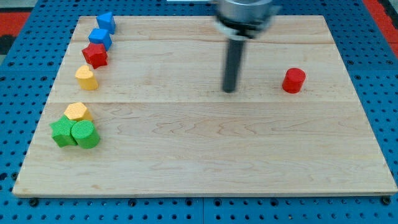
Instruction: Point your arm to the red star
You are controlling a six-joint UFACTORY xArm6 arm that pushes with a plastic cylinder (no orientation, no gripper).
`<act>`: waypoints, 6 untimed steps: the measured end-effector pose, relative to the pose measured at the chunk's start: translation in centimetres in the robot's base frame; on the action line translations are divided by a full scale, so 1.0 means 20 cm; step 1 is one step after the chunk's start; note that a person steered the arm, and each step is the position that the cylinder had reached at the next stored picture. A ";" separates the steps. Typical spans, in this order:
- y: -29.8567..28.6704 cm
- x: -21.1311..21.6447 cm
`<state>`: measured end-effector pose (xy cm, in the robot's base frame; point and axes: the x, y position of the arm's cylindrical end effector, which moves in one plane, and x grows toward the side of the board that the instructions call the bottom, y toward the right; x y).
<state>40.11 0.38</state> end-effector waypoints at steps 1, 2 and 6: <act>-0.47 0.08; -0.87 0.18; -1.44 -0.30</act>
